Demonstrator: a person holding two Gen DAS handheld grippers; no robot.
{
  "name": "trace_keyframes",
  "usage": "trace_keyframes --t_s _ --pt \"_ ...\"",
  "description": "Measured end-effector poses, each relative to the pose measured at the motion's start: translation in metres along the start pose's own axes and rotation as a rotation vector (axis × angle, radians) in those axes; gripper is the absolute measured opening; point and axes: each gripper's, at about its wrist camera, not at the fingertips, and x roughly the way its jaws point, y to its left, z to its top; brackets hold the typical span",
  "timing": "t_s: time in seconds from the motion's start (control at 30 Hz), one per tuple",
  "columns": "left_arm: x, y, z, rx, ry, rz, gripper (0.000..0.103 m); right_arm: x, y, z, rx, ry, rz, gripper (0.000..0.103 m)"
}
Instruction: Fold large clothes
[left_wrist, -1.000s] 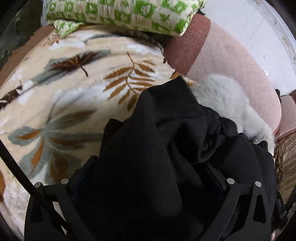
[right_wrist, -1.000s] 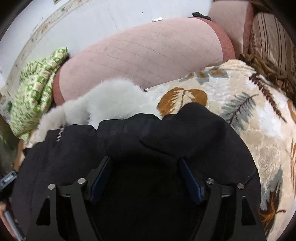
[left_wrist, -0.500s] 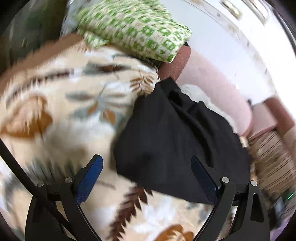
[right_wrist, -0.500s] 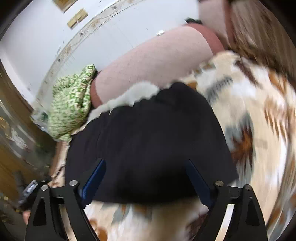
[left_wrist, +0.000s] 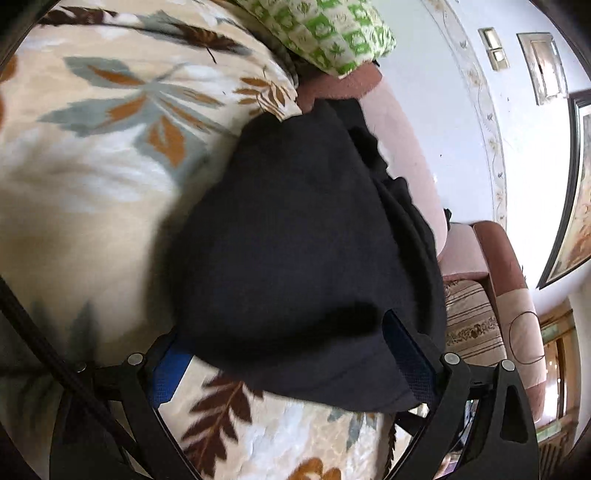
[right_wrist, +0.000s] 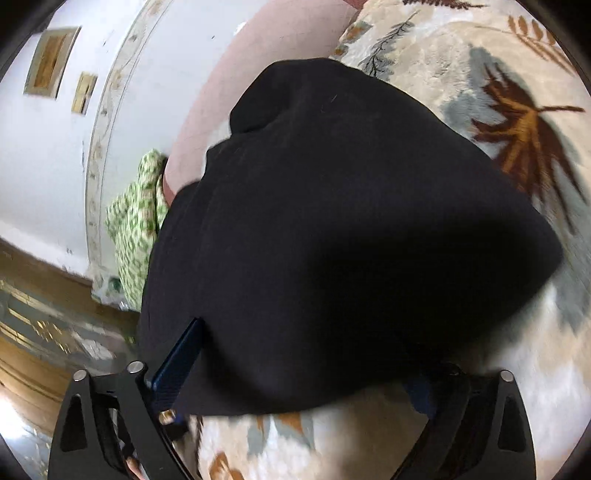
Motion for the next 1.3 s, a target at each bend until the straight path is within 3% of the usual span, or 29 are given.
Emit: trace_keyframes --t_s 0.13,0.27,0.3,0.37,0.43,0.47,0.63,0.8,1.03,1.2,1.3 --pt "0.015 -0.011 0.007 0.041 -0.041 0.032 0.103 0.012 -0.001 0.012 0.020 -0.062 -0.010 0.103" --pt "0.018 -0.017 0.008 0.019 -0.058 0.080 0.100 0.021 0.010 0.013 -0.044 -0.092 -0.061 0.103" --pt "0.015 -0.025 0.006 0.027 -0.063 0.118 0.095 0.021 0.012 0.013 -0.046 -0.087 -0.069 0.101" --pt "0.003 -0.046 0.000 0.106 -0.089 0.210 0.065 0.016 0.016 0.015 -0.039 -0.077 -0.055 0.076" --pt "-0.010 -0.068 -0.006 0.192 -0.108 0.253 0.045 0.006 0.025 0.017 -0.046 -0.076 -0.030 0.061" --pt "-0.017 -0.078 -0.010 0.220 -0.120 0.264 0.041 0.001 0.031 0.017 -0.063 -0.082 -0.026 0.055" --pt "-0.044 -0.093 -0.025 0.236 -0.121 0.278 0.039 -0.028 0.059 0.015 -0.118 -0.110 0.010 0.050" --pt "-0.064 -0.088 -0.042 0.229 -0.098 0.280 0.039 -0.047 0.071 0.003 -0.179 -0.067 -0.009 0.050" --pt "-0.076 -0.089 -0.077 0.278 -0.074 0.345 0.039 -0.063 0.054 -0.015 -0.178 -0.005 -0.050 0.049" --pt "-0.086 -0.086 -0.088 0.288 -0.062 0.352 0.040 -0.073 0.053 -0.022 -0.196 0.009 -0.069 0.049" --pt "-0.083 -0.082 -0.087 0.275 -0.063 0.363 0.046 -0.072 0.042 -0.025 -0.149 0.030 -0.073 0.057"
